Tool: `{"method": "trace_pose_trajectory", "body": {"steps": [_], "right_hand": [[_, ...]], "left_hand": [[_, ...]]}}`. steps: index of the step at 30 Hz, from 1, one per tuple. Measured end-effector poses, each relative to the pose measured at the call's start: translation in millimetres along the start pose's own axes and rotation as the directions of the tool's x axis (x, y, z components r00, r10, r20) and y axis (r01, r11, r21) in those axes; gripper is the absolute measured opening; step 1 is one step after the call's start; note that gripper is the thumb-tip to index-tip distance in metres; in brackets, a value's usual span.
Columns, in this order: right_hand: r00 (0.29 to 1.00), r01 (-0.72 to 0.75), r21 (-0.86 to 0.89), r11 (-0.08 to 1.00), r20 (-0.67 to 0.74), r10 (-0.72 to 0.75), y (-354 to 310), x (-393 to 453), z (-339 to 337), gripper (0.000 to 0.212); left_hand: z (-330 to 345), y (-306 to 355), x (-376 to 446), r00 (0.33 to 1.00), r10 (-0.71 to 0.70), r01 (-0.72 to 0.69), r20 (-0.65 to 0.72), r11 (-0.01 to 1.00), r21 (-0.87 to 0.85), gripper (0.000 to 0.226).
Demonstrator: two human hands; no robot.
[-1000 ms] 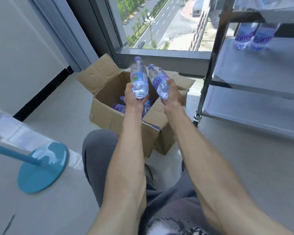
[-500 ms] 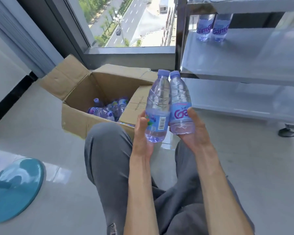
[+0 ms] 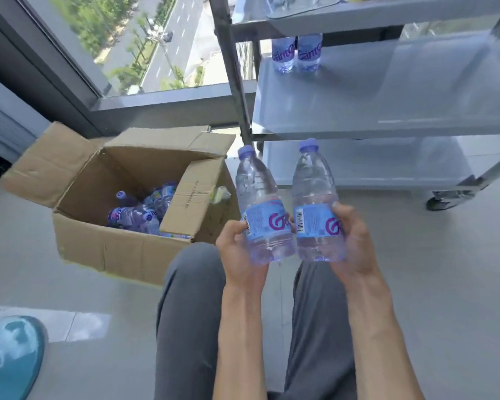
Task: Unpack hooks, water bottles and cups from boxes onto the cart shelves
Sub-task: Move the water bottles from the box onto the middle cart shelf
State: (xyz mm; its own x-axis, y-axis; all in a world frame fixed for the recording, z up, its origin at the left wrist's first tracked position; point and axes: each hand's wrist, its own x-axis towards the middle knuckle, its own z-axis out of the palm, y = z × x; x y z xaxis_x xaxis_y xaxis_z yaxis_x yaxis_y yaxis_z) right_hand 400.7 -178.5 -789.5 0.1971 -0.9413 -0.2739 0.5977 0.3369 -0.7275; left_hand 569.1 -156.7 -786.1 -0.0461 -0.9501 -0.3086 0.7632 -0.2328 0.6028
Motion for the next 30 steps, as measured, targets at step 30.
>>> {"method": "trace_pose_trajectory", "body": {"steps": [30], "right_hand": [[0.811,0.307,-0.432,0.848,-0.347,-0.470,-46,102,26,0.047]], "left_hand": [[51,53,128,0.933,0.361,-0.282,0.011,0.707,0.649,0.030]]}}
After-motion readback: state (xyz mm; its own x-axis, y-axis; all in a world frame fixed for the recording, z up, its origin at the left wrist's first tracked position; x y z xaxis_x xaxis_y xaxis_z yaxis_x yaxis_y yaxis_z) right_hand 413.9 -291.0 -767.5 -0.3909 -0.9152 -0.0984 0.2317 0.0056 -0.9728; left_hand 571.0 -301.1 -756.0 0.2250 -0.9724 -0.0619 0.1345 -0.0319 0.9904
